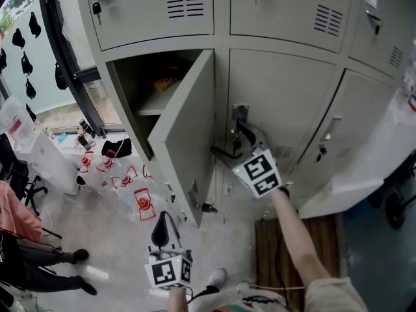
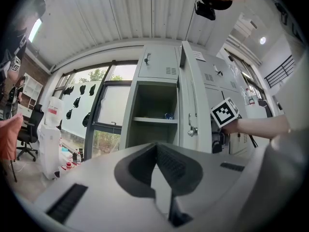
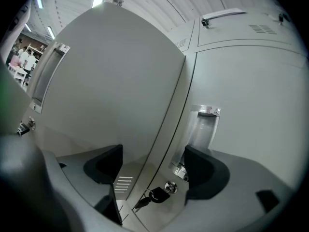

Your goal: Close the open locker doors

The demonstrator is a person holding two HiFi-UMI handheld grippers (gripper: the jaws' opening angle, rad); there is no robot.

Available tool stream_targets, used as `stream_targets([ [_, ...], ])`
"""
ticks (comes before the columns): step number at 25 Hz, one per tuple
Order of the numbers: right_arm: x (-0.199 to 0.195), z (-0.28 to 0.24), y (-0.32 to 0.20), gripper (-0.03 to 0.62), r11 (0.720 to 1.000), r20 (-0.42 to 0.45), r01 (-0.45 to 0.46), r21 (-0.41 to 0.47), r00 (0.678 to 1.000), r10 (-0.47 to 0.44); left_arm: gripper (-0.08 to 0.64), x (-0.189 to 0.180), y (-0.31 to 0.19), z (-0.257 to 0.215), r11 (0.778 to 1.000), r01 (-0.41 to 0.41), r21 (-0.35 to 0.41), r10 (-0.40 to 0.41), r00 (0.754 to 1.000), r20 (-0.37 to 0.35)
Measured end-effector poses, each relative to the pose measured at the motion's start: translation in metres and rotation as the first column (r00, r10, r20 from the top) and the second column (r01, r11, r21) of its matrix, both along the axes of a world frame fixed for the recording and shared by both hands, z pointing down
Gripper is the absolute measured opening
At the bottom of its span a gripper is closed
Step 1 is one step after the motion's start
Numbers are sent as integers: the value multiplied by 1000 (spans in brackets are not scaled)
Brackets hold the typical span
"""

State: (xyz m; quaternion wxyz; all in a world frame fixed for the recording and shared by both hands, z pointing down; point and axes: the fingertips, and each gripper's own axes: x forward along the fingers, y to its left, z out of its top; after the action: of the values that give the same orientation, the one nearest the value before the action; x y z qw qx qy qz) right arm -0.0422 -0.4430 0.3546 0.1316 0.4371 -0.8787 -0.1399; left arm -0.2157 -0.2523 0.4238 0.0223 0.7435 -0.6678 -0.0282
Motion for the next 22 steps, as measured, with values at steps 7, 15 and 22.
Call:
stream_targets([
  [7, 1, 0, 0, 379, 1000, -27, -6, 8, 1000, 7, 5, 4, -1, -3, 1000, -3, 7, 3, 1000, 2],
  [15, -1, -36, 38, 378, 993, 12, 6, 121, 1000, -7, 5, 8, 3, -10, 1000, -8, 29, 8, 1000, 7],
  [22, -25, -65, 120, 378, 968, 0, 153, 197, 988, -156, 5, 9, 11, -14, 999, -2, 33, 1, 1000, 17],
])
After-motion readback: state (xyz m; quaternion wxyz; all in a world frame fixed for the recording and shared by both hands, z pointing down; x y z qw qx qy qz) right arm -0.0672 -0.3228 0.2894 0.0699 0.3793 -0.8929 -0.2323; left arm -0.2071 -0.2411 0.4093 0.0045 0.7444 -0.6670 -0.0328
